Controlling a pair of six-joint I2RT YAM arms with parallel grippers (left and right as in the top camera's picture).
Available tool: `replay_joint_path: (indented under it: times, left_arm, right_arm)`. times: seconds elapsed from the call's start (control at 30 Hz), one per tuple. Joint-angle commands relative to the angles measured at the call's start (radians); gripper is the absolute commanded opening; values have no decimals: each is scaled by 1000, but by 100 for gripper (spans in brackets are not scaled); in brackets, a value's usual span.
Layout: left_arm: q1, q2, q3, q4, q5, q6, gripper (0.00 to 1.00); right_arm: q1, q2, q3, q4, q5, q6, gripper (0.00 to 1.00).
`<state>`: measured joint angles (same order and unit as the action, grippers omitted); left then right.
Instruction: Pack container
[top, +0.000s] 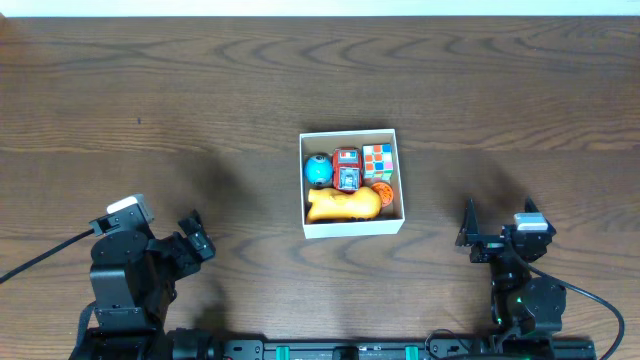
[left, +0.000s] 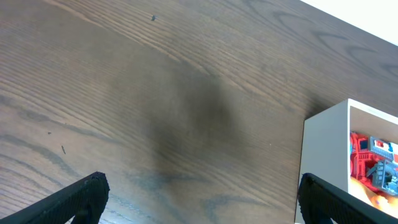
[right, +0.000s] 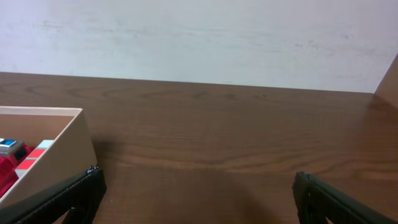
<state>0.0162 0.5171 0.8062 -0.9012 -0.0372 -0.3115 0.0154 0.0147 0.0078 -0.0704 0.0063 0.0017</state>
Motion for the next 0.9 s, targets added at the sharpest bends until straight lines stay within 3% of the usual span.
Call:
replay_joint_path:
  times: [0.0, 0.2, 0.37, 0.57, 0.67, 0.87]
  left_arm:
    - [0, 0, -4, 1, -5, -5, 98]
    - [0, 0, -4, 0, -5, -4, 98]
    - [2, -14, -4, -48, -43, 69, 98]
    - [6, -178, -69, -34, -42, 165, 98]
    - [6, -289, -152, 34, -32, 221, 98]
    - [6, -464, -372, 317, 54, 353, 98]
  right_arm:
    - [5, -10, -2, -4, -11, -18, 99]
    - [5, -10, -2, -4, -11, -18, 99]
    - [5, -10, -2, -4, -11, -18, 99]
    - [5, -10, -2, -4, -11, -18, 99]
    - [5, -10, -2, -4, -11, -18, 99]
    - [5, -10, -2, -4, -11, -18, 99]
